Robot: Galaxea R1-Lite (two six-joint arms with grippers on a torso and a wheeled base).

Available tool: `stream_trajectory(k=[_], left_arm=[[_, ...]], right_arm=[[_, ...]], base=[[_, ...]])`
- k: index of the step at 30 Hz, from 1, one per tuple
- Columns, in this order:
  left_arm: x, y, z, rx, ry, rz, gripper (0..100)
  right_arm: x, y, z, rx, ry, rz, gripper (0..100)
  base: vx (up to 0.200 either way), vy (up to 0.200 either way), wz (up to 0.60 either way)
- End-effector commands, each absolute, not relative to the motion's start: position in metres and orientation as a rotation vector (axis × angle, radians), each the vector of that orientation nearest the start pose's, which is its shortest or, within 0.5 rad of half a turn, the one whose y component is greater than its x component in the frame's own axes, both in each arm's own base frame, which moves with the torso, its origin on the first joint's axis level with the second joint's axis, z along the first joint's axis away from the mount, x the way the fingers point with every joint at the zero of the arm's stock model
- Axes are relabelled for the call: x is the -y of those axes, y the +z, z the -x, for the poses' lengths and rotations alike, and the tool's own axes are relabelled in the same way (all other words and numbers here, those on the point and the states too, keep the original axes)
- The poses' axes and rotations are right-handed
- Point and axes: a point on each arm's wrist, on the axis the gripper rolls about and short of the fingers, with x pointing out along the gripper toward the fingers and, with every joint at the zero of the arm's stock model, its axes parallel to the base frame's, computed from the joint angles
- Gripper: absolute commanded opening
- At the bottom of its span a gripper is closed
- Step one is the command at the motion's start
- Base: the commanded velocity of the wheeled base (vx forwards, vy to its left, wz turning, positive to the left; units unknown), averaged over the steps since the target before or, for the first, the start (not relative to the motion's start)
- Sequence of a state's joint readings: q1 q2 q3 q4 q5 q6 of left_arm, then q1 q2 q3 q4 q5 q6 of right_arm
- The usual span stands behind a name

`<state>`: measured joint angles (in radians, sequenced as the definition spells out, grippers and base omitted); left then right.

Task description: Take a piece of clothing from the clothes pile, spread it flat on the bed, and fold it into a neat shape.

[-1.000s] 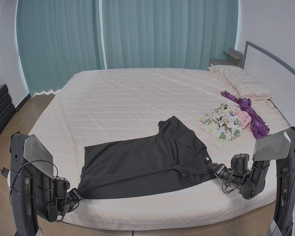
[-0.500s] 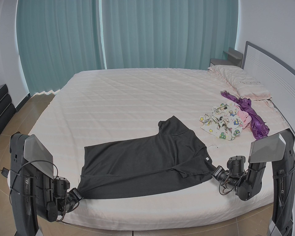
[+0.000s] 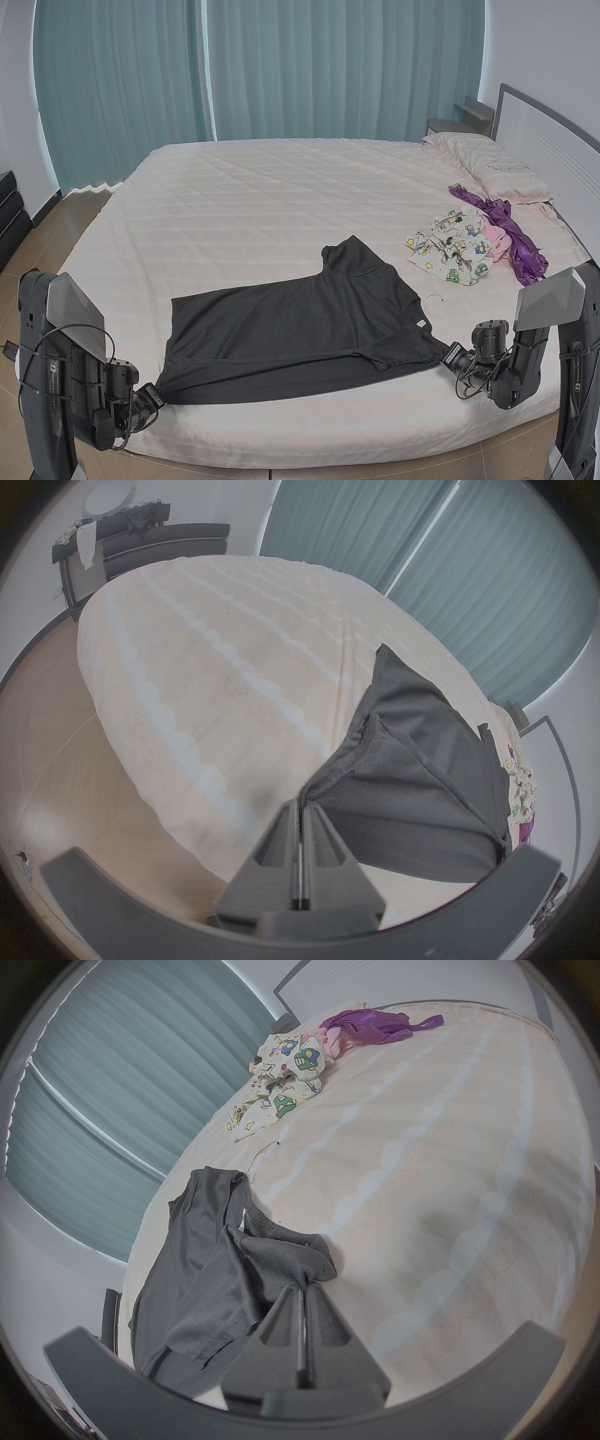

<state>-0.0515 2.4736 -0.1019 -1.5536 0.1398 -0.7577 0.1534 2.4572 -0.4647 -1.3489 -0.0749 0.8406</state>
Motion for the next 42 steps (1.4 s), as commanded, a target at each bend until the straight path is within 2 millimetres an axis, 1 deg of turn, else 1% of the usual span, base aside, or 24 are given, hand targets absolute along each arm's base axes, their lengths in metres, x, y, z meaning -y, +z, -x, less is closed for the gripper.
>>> stream_trajectory(k=[1, 9, 10, 11, 15, 17, 19, 20, 21, 24, 25, 26, 28, 32, 34, 35, 37, 39, 40, 42], left_arm=[[0.007, -0.065, -0.234, -0.724, 0.391, 0.641, 0], [0.008, -0.065, -0.232, -0.732, 0.387, 0.636, 0], [0.008, -0.064, -0.232, -0.732, 0.385, 0.635, 100], [0.009, -0.064, -0.231, -0.734, 0.384, 0.636, 100], [0.009, -0.063, -0.231, -0.734, 0.382, 0.640, 100], [0.008, -0.060, -0.231, -0.720, 0.382, 0.645, 100], [0.007, -0.052, -0.234, -0.688, 0.374, 0.662, 100], [0.006, -0.051, -0.234, -0.683, 0.373, 0.663, 100], [0.003, -0.041, -0.236, -0.639, 0.362, 0.687, 100], [0.000, -0.026, -0.239, -0.585, 0.318, 0.719, 100], [-0.001, -0.023, -0.240, -0.576, 0.312, 0.723, 100], [0.000, -0.017, -0.242, -0.550, 0.286, 0.732, 100], [0.001, -0.012, -0.247, -0.523, 0.263, 0.734, 100], [0.005, -0.005, -0.270, -0.440, 0.207, 0.715, 100], [0.005, -0.006, -0.280, -0.438, 0.172, 0.685, 100], [0.005, -0.006, -0.280, -0.438, 0.172, 0.685, 100], [0.008, -0.018, -0.292, -0.487, 0.078, 0.649, 100], [0.008, -0.020, -0.293, -0.490, 0.068, 0.648, 100], [0.009, -0.028, -0.304, -0.497, 0.023, 0.651, 100], [0.010, -0.036, -0.306, -0.517, 0.015, 0.652, 100]], right_arm=[[-0.044, -0.062, -0.307, -0.632, -0.203, -0.735, 0], [-0.044, -0.063, -0.307, -0.633, -0.198, -0.731, 0], [-0.044, -0.063, -0.307, -0.633, -0.197, -0.730, 0], [-0.044, -0.063, -0.307, -0.633, -0.197, -0.730, 100], [-0.044, -0.059, -0.306, -0.622, -0.192, -0.733, 100], [-0.041, -0.051, -0.307, -0.597, -0.184, -0.743, 100], [-0.033, -0.041, -0.309, -0.551, -0.188, -0.759, 100], [-0.032, -0.040, -0.310, -0.548, -0.188, -0.762, 100], [-0.025, -0.031, -0.312, -0.514, -0.183, -0.778, 100], [-0.011, -0.020, -0.313, -0.491, -0.155, -0.812, 100], [-0.010, -0.019, -0.312, -0.492, -0.149, -0.818, 100], [-0.008, -0.019, -0.310, -0.508, -0.133, -0.830, 100], [-0.008, -0.022, -0.307, -0.529, -0.121, -0.836, 100], [-0.011, -0.027, -0.306, -0.550, -0.117, -0.835, 100], [-0.011, -0.027, -0.306, -0.552, -0.117, -0.835, 100], [-0.011, -0.027, -0.306, -0.552, -0.117, -0.835, 100], [-0.012, -0.034, -0.304, -0.575, -0.122, -0.825, 100], [-0.013, -0.035, -0.304, -0.577, -0.121, -0.824, 100], [-0.015, -0.036, -0.302, -0.567, -0.106, -0.822, 100], [-0.016, -0.040, -0.300, -0.564, -0.100, -0.818, 100]], base=[[0.000, 0.000, 0.00], [0.000, 0.000, 0.00], [0.000, 0.000, 0.00], [0.000, 0.000, 0.00], [0.000, 0.000, 0.00], [0.000, 0.000, 0.00], [0.000, 0.000, 0.00], [0.000, 0.000, 0.00], [0.000, 0.000, 0.00], [0.000, 0.000, 0.00], [0.000, 0.000, 0.00], [0.000, 0.000, 0.00], [0.000, 0.000, 0.00], [0.000, 0.000, 0.00], [0.000, 0.000, 0.00], [0.000, 0.000, 0.00], [0.000, 0.000, 0.00], [0.000, 0.000, 0.00], [0.000, 0.000, 0.00], [0.000, 0.000, 0.00]])
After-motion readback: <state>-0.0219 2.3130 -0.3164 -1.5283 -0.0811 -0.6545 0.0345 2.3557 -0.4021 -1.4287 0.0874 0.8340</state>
